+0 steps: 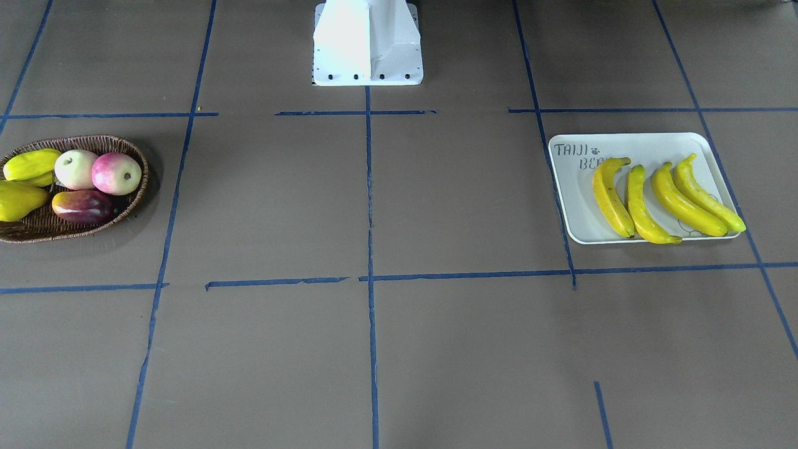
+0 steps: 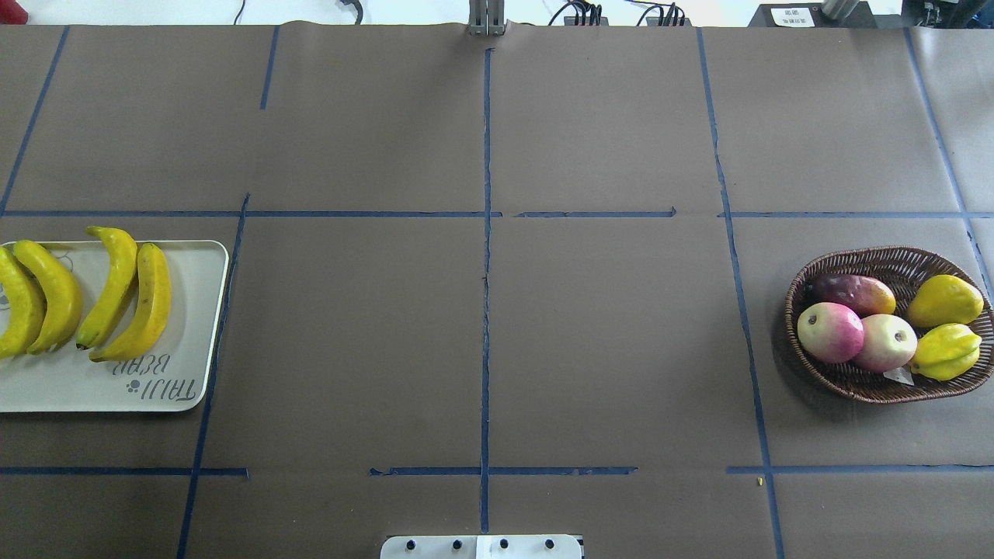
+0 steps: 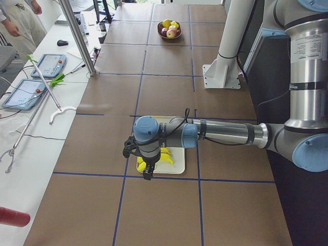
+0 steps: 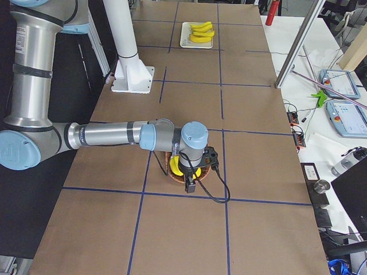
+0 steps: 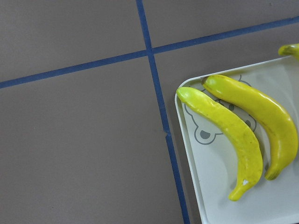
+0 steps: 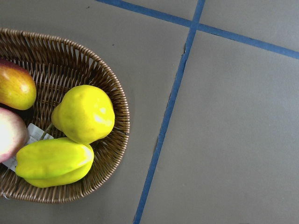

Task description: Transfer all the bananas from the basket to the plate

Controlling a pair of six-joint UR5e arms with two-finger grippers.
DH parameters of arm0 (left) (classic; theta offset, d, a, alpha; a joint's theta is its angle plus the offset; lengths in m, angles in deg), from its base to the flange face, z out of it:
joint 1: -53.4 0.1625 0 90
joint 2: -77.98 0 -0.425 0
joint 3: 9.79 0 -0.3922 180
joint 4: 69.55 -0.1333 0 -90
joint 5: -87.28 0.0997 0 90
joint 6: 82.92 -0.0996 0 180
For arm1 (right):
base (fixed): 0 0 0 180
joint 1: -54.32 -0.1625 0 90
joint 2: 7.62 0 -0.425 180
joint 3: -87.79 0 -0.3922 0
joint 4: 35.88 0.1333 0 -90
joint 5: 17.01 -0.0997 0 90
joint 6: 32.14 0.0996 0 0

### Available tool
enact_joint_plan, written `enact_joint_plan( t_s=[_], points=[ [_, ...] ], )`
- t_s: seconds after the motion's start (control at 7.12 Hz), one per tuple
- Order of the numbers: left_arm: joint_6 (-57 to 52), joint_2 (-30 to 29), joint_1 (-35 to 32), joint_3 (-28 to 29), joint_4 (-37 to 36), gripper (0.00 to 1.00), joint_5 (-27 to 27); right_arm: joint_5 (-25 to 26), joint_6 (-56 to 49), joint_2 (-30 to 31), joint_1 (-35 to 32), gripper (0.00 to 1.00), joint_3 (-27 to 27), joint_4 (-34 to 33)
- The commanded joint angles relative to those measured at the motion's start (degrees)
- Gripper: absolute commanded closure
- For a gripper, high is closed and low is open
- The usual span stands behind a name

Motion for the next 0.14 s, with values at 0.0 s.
enact_joint_plan(
  t_s=[0.0],
  points=[
    [0.1,0.0,0.0,-0.1,0.0,0.0,-0.2,0.0,0.0,0.0,0.0,0.01,0.0,0.0]
  ],
)
